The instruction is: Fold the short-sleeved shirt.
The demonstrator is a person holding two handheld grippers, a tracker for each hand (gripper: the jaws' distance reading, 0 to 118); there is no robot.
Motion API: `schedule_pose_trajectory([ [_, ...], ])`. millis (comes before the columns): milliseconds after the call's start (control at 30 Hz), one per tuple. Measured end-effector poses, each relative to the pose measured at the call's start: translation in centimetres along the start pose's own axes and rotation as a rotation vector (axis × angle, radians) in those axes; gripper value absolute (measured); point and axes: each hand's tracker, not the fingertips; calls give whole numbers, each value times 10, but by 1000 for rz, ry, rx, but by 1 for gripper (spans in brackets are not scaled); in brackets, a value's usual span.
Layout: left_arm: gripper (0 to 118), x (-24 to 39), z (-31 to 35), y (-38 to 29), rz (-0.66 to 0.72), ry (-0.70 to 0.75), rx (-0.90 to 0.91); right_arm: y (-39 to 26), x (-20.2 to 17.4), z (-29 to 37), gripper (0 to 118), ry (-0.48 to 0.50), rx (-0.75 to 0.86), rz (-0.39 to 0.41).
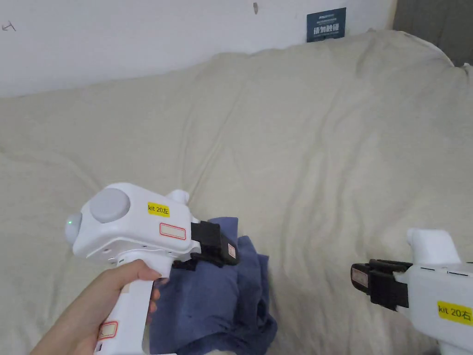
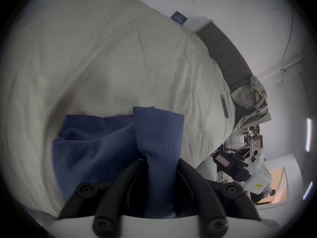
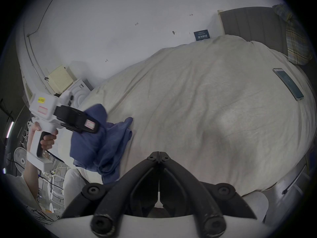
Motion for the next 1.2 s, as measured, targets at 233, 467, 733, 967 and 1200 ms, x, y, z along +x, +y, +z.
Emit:
schedule_pose_trajectory([
  [233, 115, 8, -12, 0, -13, -143, -36, -1, 7, -1, 0, -11, -5, -13],
  [467, 113, -5, 51, -10, -2, 20, 147, -3, 5, -3, 0, -6, -12, -12],
  [733, 10, -20, 22, -42, -20, -59, 191, -4, 8, -10, 0, 3, -25, -18],
  [967, 10, 4, -47, -39, -78, -17, 83, -5, 13, -9, 0, -6, -26, -38],
  [1200, 10, 35, -81, -41, -155, -99, 21, -6, 13, -5, 0, -27, -35, -39],
])
